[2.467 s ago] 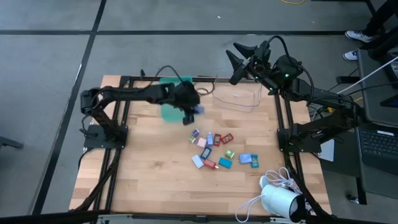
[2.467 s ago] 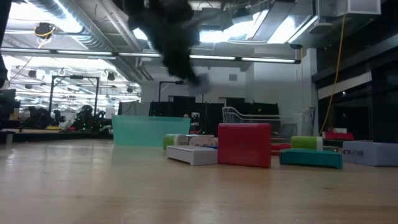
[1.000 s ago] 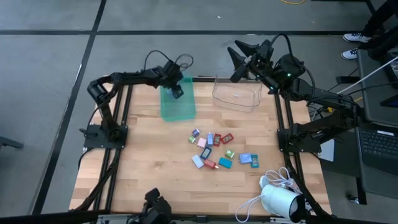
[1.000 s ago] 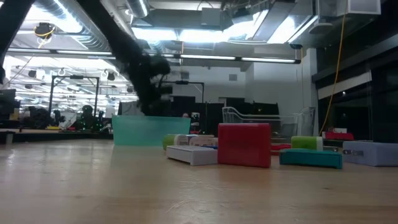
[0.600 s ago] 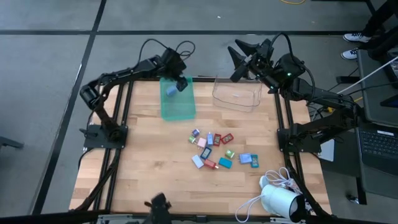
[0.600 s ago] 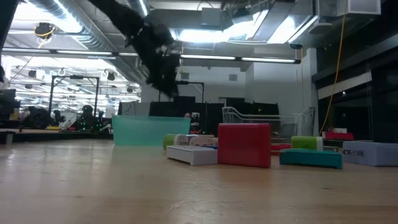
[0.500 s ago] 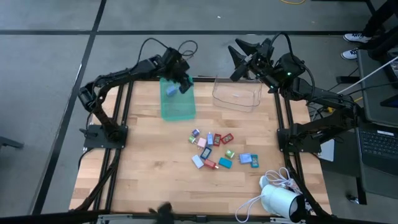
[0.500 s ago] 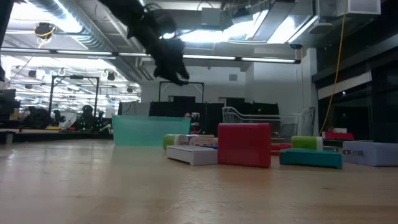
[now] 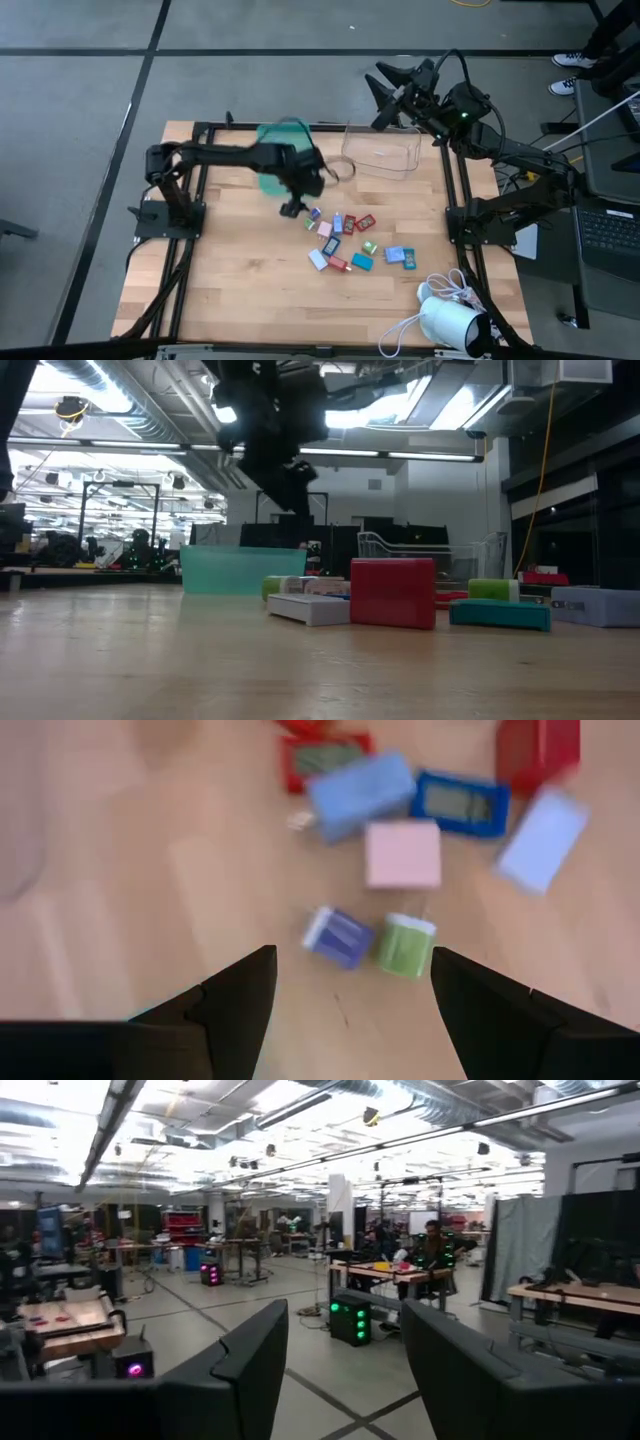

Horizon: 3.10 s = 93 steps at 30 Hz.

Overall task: Pick & Place Office items
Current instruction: Put the violet charger adapter into the green bin

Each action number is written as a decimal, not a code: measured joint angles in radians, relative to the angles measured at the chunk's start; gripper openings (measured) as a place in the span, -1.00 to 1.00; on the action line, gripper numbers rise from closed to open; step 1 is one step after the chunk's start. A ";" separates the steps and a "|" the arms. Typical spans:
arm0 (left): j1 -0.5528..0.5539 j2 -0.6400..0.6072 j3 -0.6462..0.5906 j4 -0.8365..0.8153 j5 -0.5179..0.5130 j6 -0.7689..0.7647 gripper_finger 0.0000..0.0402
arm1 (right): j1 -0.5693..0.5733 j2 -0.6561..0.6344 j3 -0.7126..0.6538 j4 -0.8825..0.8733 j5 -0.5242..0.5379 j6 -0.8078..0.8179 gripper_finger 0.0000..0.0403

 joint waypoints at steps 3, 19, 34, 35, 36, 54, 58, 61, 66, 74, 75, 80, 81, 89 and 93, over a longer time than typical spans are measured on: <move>-0.053 0.023 0.000 0.024 -0.040 0.053 0.30 | 0.000 0.000 0.000 -0.007 -0.019 0.002 0.00; -0.079 0.123 0.000 0.097 -0.162 -0.828 0.30 | 0.008 0.000 0.000 -0.033 -0.045 0.030 0.00; -0.117 0.124 0.000 0.065 -0.321 -0.960 0.30 | 0.008 0.000 0.000 -0.043 -0.046 0.029 0.00; -0.117 0.129 0.001 0.066 -0.320 -0.961 0.30 | 0.008 0.000 0.000 -0.043 -0.046 0.029 0.00; -0.117 0.136 0.002 0.067 -0.311 -0.963 0.30 | 0.008 0.000 0.000 -0.043 -0.046 0.029 0.00; -0.112 0.253 0.004 0.067 -0.285 -1.005 0.13 | 0.008 0.000 0.000 -0.044 -0.046 0.033 0.00; -0.111 0.256 0.013 0.051 -0.291 -1.000 -0.20 | 0.008 0.000 0.000 -0.044 -0.046 0.034 0.00; -0.110 0.262 0.041 0.048 -0.243 -0.973 -0.38 | 0.008 0.000 0.000 -0.044 -0.046 0.034 0.00; -0.099 0.263 0.089 0.115 -0.104 -0.954 -0.38 | 0.008 0.000 0.000 -0.044 -0.045 0.036 0.00; -0.060 0.262 0.212 0.166 -0.024 -0.874 -0.38 | 0.008 0.000 0.000 -0.044 -0.045 0.036 0.00; -0.051 0.262 0.226 0.165 -0.026 -0.866 -0.38 | 0.008 0.000 0.000 -0.044 -0.045 0.036 0.00; 0.007 0.262 0.281 0.149 -0.040 -0.851 -0.38 | 0.008 0.000 0.000 -0.044 -0.045 0.040 0.00; 0.022 0.261 0.289 0.147 -0.043 -0.850 -0.38 | 0.008 0.000 0.000 -0.044 -0.045 0.041 0.00; 0.164 0.255 0.373 -0.027 -0.166 -0.725 -0.38 | 0.008 0.000 0.000 -0.044 -0.042 0.041 0.00; 0.261 0.229 0.378 -0.085 -0.210 -0.690 -0.38 | 0.008 0.000 0.000 -0.044 -0.042 0.044 0.00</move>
